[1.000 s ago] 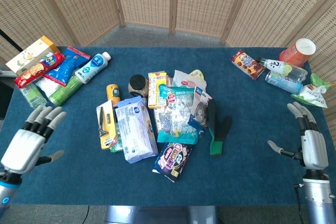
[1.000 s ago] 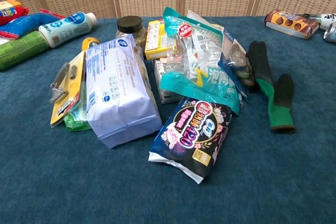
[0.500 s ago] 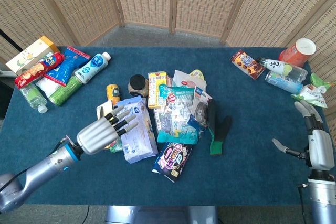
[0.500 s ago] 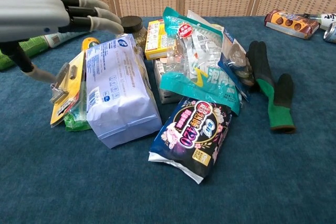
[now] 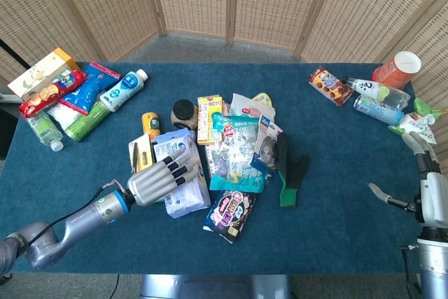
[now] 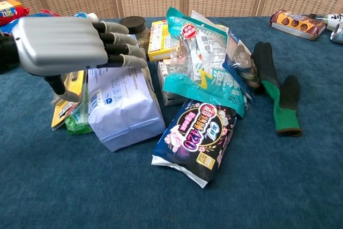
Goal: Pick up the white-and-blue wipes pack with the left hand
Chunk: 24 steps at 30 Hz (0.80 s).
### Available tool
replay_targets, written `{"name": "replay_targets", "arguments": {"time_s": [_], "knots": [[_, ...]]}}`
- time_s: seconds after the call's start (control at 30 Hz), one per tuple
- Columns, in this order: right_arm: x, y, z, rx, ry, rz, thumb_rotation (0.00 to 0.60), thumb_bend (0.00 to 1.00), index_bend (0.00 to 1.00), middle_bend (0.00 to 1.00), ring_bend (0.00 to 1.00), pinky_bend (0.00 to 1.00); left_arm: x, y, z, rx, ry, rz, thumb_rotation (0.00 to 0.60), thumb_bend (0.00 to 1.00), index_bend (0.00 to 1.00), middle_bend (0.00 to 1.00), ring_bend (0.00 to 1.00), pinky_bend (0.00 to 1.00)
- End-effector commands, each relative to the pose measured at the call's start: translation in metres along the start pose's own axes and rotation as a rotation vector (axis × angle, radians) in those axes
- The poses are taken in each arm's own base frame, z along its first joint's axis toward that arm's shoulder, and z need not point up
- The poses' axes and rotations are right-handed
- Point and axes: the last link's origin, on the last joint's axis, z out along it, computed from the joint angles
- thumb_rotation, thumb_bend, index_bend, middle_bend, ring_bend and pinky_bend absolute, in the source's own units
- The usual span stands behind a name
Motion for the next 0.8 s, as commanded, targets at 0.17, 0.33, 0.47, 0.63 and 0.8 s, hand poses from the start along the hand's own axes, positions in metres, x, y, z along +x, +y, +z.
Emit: {"name": "replay_targets", "arguments": {"time_s": [0.17,0.33,0.47,0.63,0.8], "knots": [[0.0,-0.002,-0.001,0.005,-0.004,0.014,0.6,0.04,0.11,0.0,0.0,0.0,-0.006,0.012,0.016,-0.035,0.003,0.007,0.6,0.0,0.15,0.03,0.07,0.2],[0.001,-0.004,-0.002,0.014,-0.007,0.031,0.6,0.04,0.11,0.0,0.0,0.0,-0.005,0.021,0.021,-0.083,0.065,0.004,0.6,0.0,0.77,0.8,0.86,0.87],[0.001,-0.003,-0.002,0.012,-0.005,0.034,0.6,0.04,0.11,0.0,0.0,0.0,0.006,0.015,0.015,-0.075,0.167,-0.02,0.6,0.0,0.87,0.9,0.95,0.93],[0.0,-0.004,-0.001,0.012,-0.01,0.035,0.6,0.04,0.11,0.0,0.0,0.0,0.036,-0.007,0.002,-0.017,0.294,-0.023,0.6,0.0,0.87,0.9,0.95,0.93],[-0.001,-0.005,-0.002,0.014,-0.014,0.034,0.6,0.04,0.11,0.0,0.0,0.0,0.081,-0.039,-0.018,0.077,0.461,0.005,0.6,0.0,0.86,0.89,0.94,0.93]]}}
